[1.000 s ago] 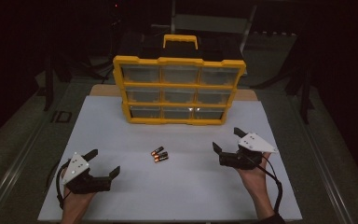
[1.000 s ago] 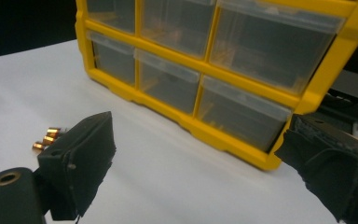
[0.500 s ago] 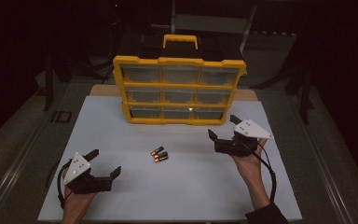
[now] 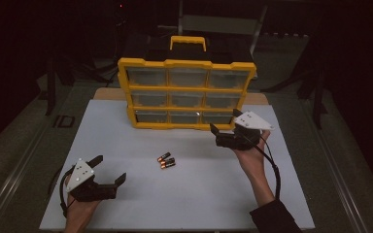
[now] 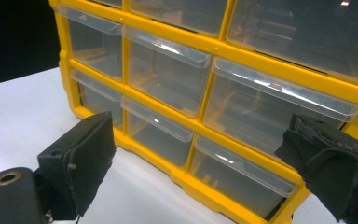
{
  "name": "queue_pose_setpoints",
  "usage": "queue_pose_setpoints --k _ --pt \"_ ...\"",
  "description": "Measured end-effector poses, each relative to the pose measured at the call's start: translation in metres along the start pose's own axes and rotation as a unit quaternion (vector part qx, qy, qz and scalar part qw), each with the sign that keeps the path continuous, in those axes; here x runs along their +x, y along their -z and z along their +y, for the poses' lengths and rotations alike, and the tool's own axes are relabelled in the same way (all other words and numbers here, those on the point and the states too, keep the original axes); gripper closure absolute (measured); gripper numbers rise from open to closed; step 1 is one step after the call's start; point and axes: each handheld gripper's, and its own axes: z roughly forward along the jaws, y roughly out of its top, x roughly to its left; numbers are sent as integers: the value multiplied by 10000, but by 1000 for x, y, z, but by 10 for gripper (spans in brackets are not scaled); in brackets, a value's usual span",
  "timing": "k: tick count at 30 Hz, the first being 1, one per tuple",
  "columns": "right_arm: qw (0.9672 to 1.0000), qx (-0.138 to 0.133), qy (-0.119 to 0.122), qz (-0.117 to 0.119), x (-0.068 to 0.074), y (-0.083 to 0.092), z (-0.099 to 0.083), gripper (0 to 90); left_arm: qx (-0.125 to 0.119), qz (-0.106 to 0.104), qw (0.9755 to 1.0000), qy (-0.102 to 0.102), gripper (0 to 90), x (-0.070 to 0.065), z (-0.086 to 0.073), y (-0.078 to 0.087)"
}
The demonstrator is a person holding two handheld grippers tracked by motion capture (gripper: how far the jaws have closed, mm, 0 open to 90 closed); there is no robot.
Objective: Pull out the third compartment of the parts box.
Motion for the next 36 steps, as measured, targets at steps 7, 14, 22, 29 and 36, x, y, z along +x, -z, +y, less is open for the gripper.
queue_pose_setpoints --k 7,14,22,29,36 --pt "9999 27 -127 -34 -4 -11 0 86 10 -1 10000 -16 0 0 0 0" --pt "9998 147 -108 -119 -12 -28 4 85 -7 -1 10000 -4 0 0 0 0" --pt "9990 340 144 -263 -16 -41 10 85 1 -6 10000 -15 0 0 0 0" --pt "9970 516 470 -342 -16 -49 16 85 -8 -11 10000 -14 0 0 0 0" --pt "9918 757 939 -415 -14 -56 23 85 -11 -17 10000 -12 0 0 0 0"
